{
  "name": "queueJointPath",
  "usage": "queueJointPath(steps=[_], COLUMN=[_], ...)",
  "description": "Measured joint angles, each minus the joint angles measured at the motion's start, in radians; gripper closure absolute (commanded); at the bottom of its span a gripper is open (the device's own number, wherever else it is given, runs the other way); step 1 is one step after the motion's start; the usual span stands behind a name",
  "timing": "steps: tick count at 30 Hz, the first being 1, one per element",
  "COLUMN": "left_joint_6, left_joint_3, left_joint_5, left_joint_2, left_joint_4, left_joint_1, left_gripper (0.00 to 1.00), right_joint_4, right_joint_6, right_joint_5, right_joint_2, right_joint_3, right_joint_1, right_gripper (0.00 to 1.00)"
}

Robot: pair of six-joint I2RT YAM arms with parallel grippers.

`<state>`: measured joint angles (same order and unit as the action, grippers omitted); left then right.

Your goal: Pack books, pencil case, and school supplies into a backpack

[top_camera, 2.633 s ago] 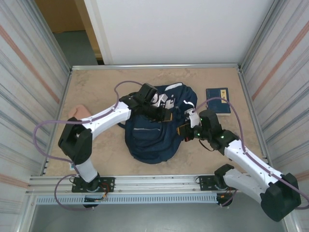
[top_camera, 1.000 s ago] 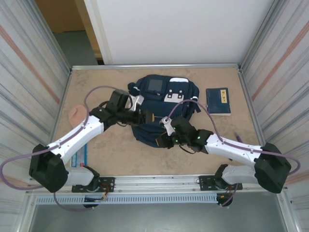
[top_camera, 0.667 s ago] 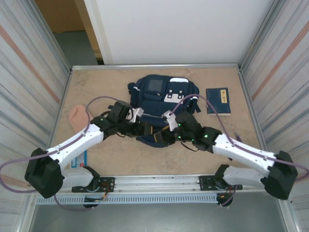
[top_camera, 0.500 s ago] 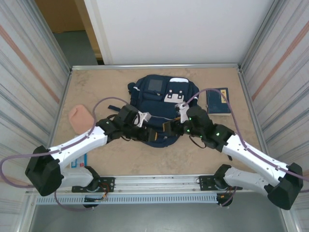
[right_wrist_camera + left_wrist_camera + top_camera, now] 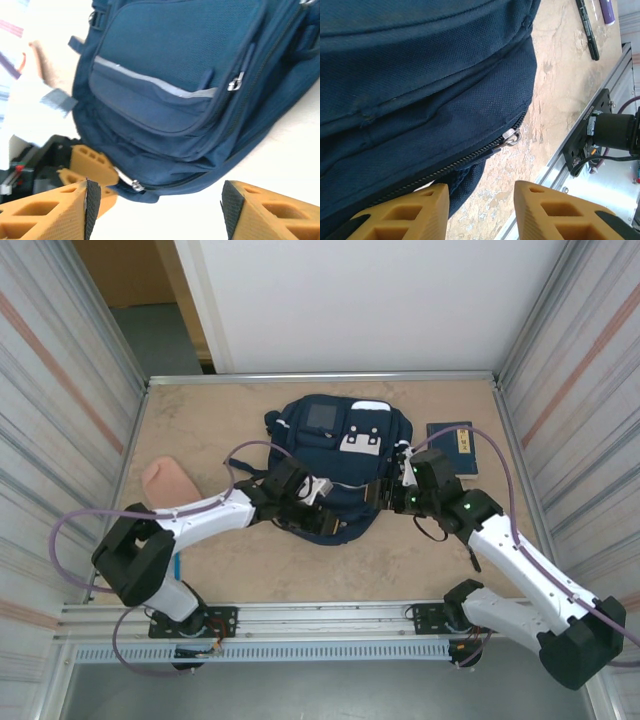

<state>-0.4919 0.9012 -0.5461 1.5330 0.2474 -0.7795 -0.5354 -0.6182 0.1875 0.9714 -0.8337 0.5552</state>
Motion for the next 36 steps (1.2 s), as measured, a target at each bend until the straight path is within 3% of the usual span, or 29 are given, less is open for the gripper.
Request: queueJointPath(steps=[14,17,23,25,32,33,36], left_joint_6=[0.086,0.106,0.137,0.151,0.152,0.152,0.149], left_joint_3=[0.12,0.12,0.094,0.085,0.084,0.084,0.084], left_joint_5=[-0.021,-0.008,0.02,0.027,0.047,0.046,0.045], left_joint_2=[0.145,0.145,0.132,0.131,0.134,0.137,0.159], left_joint_4=[0.009,0.015,0.007,0.009,-0.027,-0.033,-0.054], left_joint_1=[-0.028,-0.04,-0.048,-0.048,-0.048,-0.048,-0.048], left_gripper=[0.6,0.6,0.6,0.65,0.67,0.7,0.9], right_joint_4=[0.056,0.04,-0.043,-0.04,0.013,0.03,0.068], right_joint_6=[-0.056,-0.157,-0.558,-0.673,-0.845,-0.863,-0.901], right_joint_5=[0.069,0.08,0.094,0.112,0.132,0.132,0.137], right_joint_2=[0.084,0.109,0.142,0.154,0.287,0.315,0.39], right_joint_3=[0.006,0.006,0.041,0.061,0.023,0.018,0.011], right_joint_1=[0.012,-0.014,-0.019,0.01,0.047,0.047,0.049], right_gripper=[0.32,0.31,0.36,0.36,0.37,0.38,0.42])
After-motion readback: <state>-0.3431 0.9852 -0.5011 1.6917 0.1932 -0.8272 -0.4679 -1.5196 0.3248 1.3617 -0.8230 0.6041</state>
